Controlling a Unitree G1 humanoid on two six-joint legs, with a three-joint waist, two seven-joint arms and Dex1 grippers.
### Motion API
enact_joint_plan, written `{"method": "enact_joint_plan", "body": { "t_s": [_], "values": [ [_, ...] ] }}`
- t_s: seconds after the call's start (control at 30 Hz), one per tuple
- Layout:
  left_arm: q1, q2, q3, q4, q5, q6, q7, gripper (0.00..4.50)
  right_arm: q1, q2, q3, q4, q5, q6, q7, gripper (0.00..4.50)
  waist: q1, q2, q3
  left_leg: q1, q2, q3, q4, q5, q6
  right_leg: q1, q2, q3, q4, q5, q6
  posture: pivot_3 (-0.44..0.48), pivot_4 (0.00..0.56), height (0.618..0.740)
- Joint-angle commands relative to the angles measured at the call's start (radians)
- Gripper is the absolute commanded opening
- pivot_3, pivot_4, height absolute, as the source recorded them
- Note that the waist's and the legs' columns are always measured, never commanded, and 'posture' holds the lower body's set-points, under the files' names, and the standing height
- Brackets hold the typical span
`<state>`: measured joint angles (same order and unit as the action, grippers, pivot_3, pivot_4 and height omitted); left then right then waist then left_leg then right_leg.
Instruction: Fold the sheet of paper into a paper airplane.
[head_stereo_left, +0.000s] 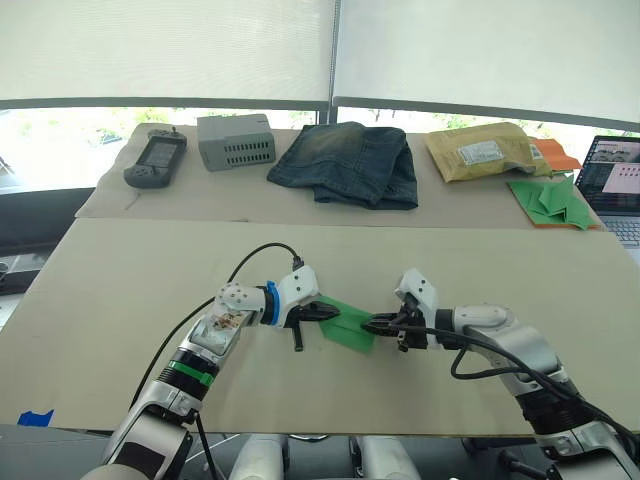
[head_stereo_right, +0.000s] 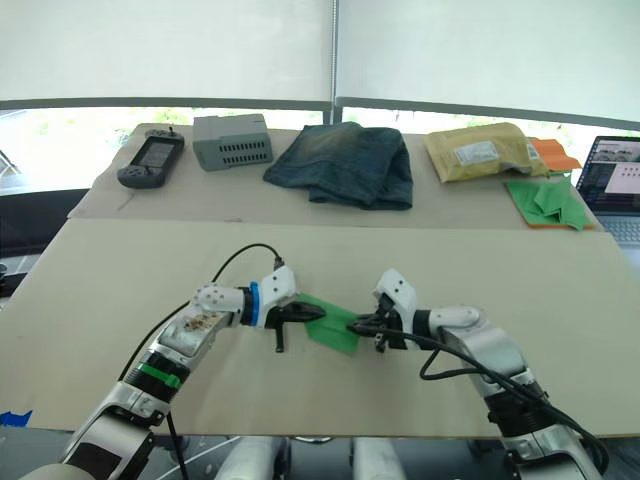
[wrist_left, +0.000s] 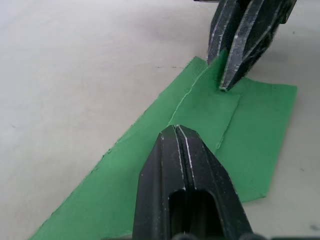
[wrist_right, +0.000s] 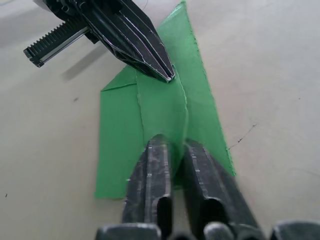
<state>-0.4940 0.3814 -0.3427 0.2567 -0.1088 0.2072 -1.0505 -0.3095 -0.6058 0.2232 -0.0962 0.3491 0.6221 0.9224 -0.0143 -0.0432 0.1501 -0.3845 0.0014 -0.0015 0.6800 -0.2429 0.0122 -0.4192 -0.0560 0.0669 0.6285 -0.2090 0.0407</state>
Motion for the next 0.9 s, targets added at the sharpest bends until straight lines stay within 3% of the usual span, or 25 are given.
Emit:
{"method": "enact_joint_plan", "body": {
  "t_s": [0.03,0.07,0.23,0.47,0.7,0.9],
  "values": [
    [0.035,0.007,-0.012,0.025,0.019,0.038,0.004,0.0,0.0,-0.033,-0.069,-0.032,-0.036,-0.07,-0.03,1.97,0.0,0.0,0.0,0.0,0.0,0.0,0.0,0.0,0.0,0.0,0.0,0.0,0.0,0.0,0.0,0.0,0.15,0.728],
    [0.037,0.007,-0.013,0.023,0.018,0.038,0.003,0.0,0.003,-0.034,-0.09,-0.059,-0.027,-0.092,-0.029,2.29,0.0,0.0,0.0,-0.001,0.0,0.0,0.0,0.0,0.0,-0.001,0.0,0.0,0.0,0.0,0.0,0.0,0.15,0.728],
    [0.035,-0.003,-0.013,0.027,0.014,0.038,0.002,0.0,0.044,0.006,-0.127,-0.211,0.008,-0.104,-0.069,2.29,-0.001,0.001,0.0,-0.002,0.0,0.0,-0.001,0.0,0.0,-0.002,0.0,0.0,0.0,0.0,0.0,0.0,0.15,0.728],
    [0.04,-0.015,-0.018,0.007,0.013,0.05,0.004,0.0,0.102,0.116,0.004,-0.195,-0.129,-0.161,-0.188,0.04,0.0,0.001,0.0,-0.002,0.0,0.0,-0.001,0.0,0.0,-0.003,-0.001,0.0,-0.001,-0.001,0.0,0.0,0.15,0.728],
    [0.05,-0.007,-0.025,0.001,0.018,0.052,-0.004,0.0,0.172,0.162,0.079,-0.143,-0.21,-0.204,-0.239,0.04,0.0,0.001,0.0,-0.002,0.0,0.0,-0.002,-0.001,0.001,-0.003,-0.001,0.0,-0.001,-0.001,0.0,0.0,0.15,0.728],
    [0.041,-0.01,-0.023,0.009,0.016,0.052,-0.005,0.0,0.254,0.131,0.041,-0.122,-0.216,-0.246,-0.246,0.04,0.001,0.001,0.0,-0.001,0.0,0.0,-0.002,-0.001,0.002,-0.001,-0.001,0.0,-0.002,-0.002,0.001,0.0,0.15,0.728]
  ]
}}
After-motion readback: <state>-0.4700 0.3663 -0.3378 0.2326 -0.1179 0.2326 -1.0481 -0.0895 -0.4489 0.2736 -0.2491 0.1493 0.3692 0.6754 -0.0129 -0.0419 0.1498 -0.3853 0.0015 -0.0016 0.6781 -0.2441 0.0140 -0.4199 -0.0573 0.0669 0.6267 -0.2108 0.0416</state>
